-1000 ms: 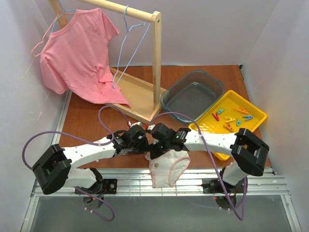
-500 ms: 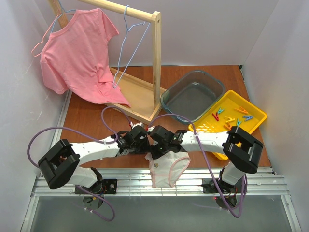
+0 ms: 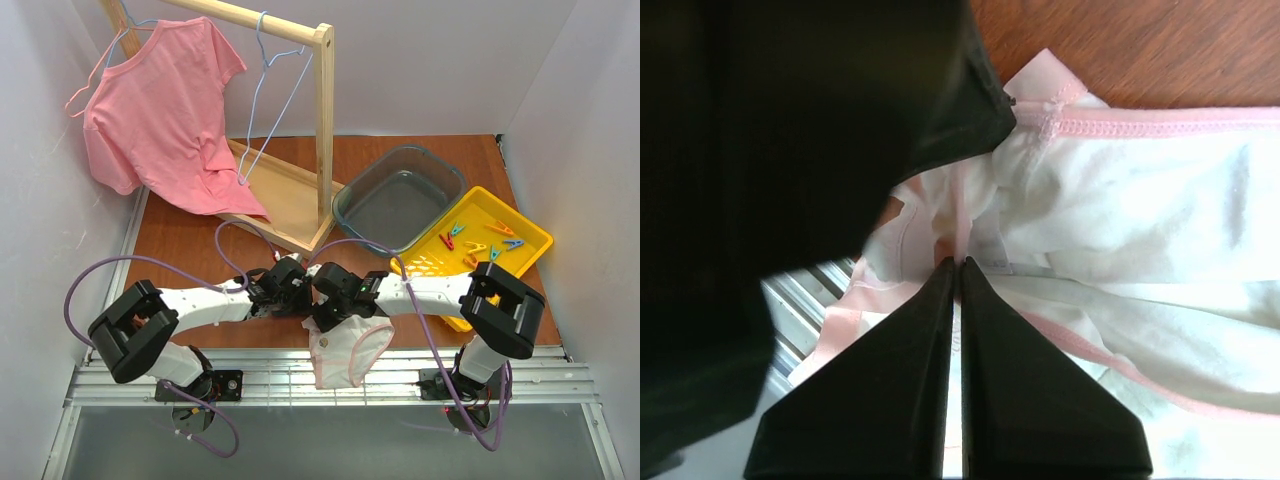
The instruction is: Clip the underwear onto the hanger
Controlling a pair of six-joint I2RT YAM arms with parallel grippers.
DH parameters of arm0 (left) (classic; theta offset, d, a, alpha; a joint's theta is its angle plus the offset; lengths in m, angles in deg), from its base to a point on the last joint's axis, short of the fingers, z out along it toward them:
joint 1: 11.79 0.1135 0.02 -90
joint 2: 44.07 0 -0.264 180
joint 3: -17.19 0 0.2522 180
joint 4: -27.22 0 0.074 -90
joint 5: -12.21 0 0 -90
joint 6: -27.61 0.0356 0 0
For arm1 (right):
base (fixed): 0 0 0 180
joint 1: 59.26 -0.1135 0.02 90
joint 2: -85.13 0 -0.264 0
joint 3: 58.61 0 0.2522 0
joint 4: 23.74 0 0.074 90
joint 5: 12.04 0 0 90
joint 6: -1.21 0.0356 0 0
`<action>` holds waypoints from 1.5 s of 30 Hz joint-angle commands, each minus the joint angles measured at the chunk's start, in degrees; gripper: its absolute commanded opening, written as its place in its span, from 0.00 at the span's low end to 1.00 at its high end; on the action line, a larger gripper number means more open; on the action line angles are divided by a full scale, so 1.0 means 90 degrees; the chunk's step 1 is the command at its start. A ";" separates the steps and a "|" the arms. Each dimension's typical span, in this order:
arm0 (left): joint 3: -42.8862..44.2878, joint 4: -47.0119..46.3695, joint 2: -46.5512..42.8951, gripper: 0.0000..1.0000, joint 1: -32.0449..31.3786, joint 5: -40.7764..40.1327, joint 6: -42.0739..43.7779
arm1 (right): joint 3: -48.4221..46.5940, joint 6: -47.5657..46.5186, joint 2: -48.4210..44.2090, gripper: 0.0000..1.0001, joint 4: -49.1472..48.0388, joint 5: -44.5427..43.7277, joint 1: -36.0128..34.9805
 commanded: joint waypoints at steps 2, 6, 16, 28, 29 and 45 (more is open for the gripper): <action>0.0143 0.0122 -0.0644 0.00 0.0213 -0.0187 0.0017 | -0.0137 -0.0103 -0.0518 0.01 0.0381 -0.0123 -0.0051; 0.0046 0.0124 -0.1319 0.00 0.0633 -0.0188 -0.0139 | -0.0177 0.0053 -0.1183 0.01 0.0900 -0.0748 -0.0013; 0.0250 -0.0502 -0.1019 0.00 0.0849 0.0409 0.0036 | -0.0128 0.0151 -0.1292 0.01 0.1262 -0.1198 0.0036; 0.0387 -0.0609 -0.0764 0.20 0.0888 0.0789 0.0290 | -0.0079 -0.0064 -0.0980 0.10 0.0697 -0.0985 0.0271; 0.0378 -0.0619 -0.0755 0.25 0.0888 0.0809 0.0310 | -0.0079 -0.0074 -0.0960 0.12 0.0628 -0.0868 0.0271; 0.0037 -0.0736 -0.0803 0.30 0.1132 0.0955 0.0349 | -0.0012 -0.0124 -0.0597 0.01 0.0187 -0.0358 0.0280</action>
